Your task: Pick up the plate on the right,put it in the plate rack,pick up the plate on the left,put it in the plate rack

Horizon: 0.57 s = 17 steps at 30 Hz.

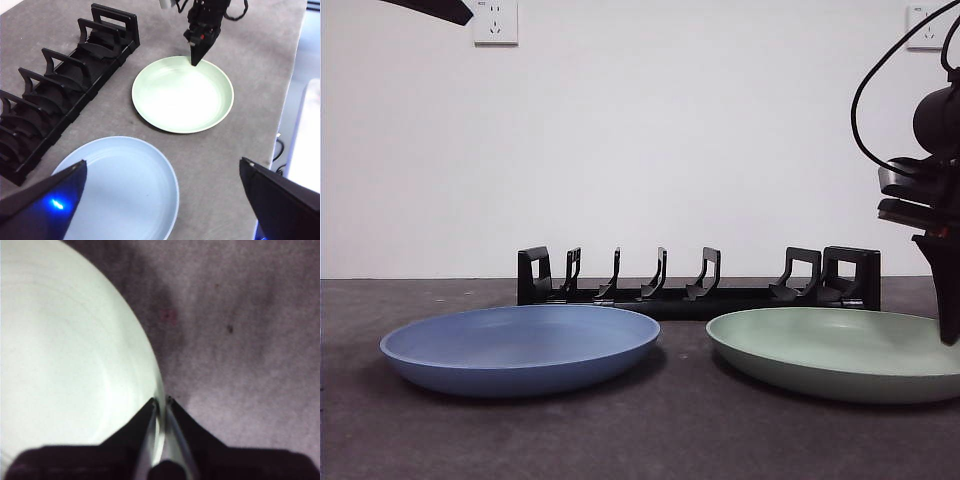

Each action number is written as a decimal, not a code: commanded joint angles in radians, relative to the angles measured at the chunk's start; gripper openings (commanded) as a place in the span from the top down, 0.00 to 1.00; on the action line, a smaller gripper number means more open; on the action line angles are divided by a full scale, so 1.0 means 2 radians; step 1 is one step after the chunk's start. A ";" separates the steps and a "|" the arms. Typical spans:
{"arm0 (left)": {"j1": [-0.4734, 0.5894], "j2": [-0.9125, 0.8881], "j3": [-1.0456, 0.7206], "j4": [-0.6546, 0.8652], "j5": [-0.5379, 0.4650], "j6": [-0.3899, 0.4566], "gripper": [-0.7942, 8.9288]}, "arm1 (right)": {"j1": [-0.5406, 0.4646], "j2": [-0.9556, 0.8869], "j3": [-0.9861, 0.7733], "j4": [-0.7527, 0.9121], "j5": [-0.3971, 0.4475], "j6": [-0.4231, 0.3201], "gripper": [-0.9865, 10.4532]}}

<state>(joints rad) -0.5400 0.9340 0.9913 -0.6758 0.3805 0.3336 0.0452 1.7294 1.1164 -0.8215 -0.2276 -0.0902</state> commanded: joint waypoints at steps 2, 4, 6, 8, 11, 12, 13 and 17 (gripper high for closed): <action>-0.018 0.006 0.000 -0.004 -0.031 0.047 0.19 | 0.001 0.004 0.000 0.005 0.000 0.002 0.93; -0.031 0.011 0.000 -0.007 -0.042 0.068 0.19 | 0.000 0.002 0.001 0.002 -0.001 0.002 0.93; -0.045 0.017 0.000 -0.008 -0.055 0.088 0.19 | 0.000 -0.006 0.002 -0.004 -0.005 0.002 0.93; -0.064 0.023 0.000 -0.007 -0.069 0.112 0.19 | 0.000 -0.020 0.004 -0.011 -0.009 0.002 0.93; -0.094 0.035 0.000 -0.006 -0.093 0.145 0.19 | 0.000 -0.049 0.016 -0.027 -0.020 0.002 0.93; -0.103 0.038 0.000 -0.006 -0.103 0.154 0.19 | 0.000 -0.058 0.022 -0.034 -0.023 0.002 0.93; -0.113 0.042 0.000 -0.004 -0.114 0.164 0.19 | 0.000 -0.070 0.029 -0.043 -0.026 0.002 0.93; -0.150 0.056 0.000 0.013 -0.158 0.197 0.19 | 0.000 -0.110 0.068 -0.084 -0.036 0.002 0.93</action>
<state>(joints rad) -0.8253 1.0409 0.9913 -0.6666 0.0811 0.6704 0.0444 1.5211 1.2366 -0.9764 -0.2863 -0.0898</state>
